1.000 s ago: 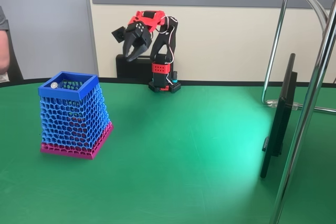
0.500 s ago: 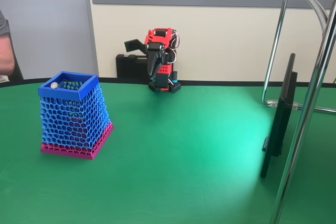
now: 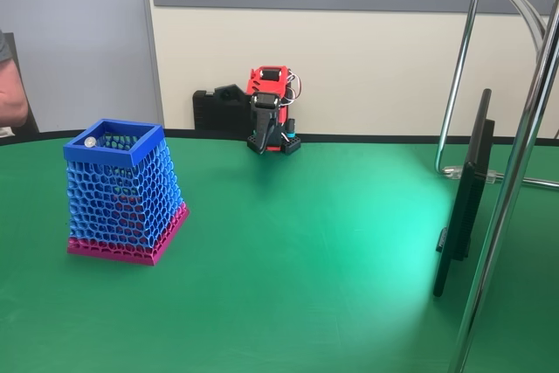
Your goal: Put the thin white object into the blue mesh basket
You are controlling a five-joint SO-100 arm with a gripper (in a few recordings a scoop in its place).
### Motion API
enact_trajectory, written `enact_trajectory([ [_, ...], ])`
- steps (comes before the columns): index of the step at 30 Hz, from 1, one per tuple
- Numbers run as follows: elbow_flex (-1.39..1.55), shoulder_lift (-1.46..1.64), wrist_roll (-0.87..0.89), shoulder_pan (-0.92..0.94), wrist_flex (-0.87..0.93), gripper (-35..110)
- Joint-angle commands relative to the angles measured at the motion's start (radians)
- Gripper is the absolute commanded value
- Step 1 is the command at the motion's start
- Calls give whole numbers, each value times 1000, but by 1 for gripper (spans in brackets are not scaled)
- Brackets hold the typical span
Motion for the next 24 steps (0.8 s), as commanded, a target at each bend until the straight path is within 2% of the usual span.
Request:
enact_trajectory([
  [1,28,48,3,-12,18,5],
  [9,29,51,38,-9,52,0],
  [24,29,51,75,-9,132,1],
])
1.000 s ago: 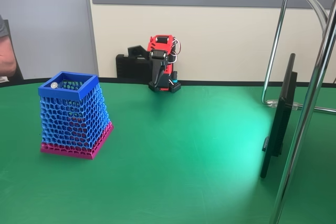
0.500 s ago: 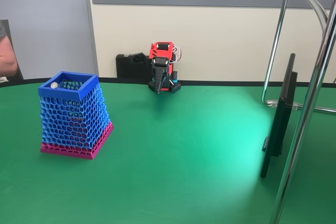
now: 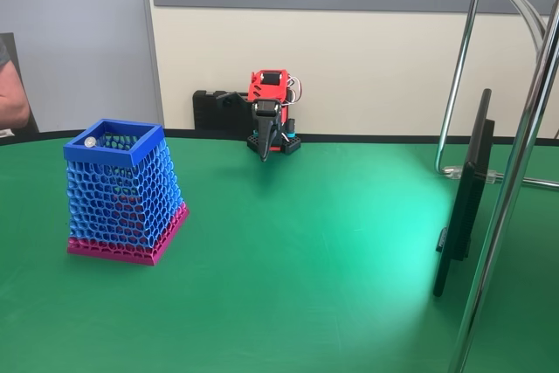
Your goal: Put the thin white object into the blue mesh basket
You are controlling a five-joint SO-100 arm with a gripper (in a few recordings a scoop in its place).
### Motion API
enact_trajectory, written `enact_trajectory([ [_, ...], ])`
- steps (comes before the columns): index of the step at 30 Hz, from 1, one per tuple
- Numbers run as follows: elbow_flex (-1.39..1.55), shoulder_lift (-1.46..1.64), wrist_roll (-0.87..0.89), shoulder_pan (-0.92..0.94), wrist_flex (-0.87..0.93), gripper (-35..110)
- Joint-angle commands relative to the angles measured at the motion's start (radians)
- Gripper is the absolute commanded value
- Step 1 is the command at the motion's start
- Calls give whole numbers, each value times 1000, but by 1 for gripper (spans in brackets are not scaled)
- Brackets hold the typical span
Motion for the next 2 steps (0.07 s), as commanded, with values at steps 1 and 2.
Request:
enact_trajectory([
  [1,8,11,5,-2,5,1],
  [2,8,11,5,-2,5,1],
])
